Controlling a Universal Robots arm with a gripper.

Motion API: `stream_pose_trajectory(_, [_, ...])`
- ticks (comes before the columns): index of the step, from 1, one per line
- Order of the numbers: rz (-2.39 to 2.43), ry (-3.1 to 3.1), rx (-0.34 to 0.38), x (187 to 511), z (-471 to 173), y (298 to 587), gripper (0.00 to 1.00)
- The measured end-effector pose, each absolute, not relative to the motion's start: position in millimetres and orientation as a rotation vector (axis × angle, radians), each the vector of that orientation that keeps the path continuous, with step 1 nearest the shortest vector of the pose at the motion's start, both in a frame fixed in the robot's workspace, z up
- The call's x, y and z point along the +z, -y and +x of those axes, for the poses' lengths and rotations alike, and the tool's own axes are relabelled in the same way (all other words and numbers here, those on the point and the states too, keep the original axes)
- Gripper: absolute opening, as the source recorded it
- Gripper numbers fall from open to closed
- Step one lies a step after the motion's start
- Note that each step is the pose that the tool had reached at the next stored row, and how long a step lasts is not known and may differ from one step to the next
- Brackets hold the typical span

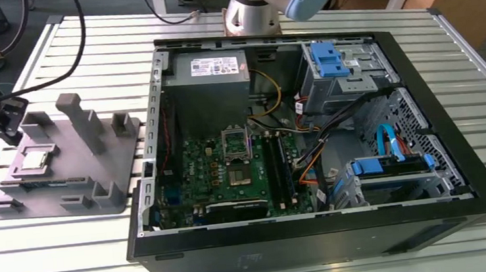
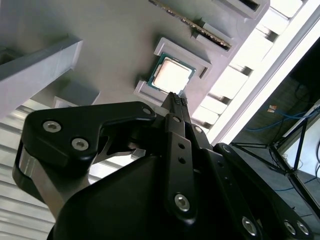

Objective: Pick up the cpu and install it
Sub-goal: 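Reach for the cpu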

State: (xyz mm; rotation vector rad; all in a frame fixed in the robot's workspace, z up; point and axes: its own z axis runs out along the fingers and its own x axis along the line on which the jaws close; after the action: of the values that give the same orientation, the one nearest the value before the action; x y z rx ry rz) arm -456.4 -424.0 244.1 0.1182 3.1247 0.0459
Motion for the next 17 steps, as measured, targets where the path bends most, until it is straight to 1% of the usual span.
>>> stream_pose_trajectory(6, [0.118,-3.125,0.046,237.6,-456.3,430.3,0.11])
stream_pose_trajectory(17, [0.117,-3.125,0.046,220.4,-456.4,431.0,0.11])
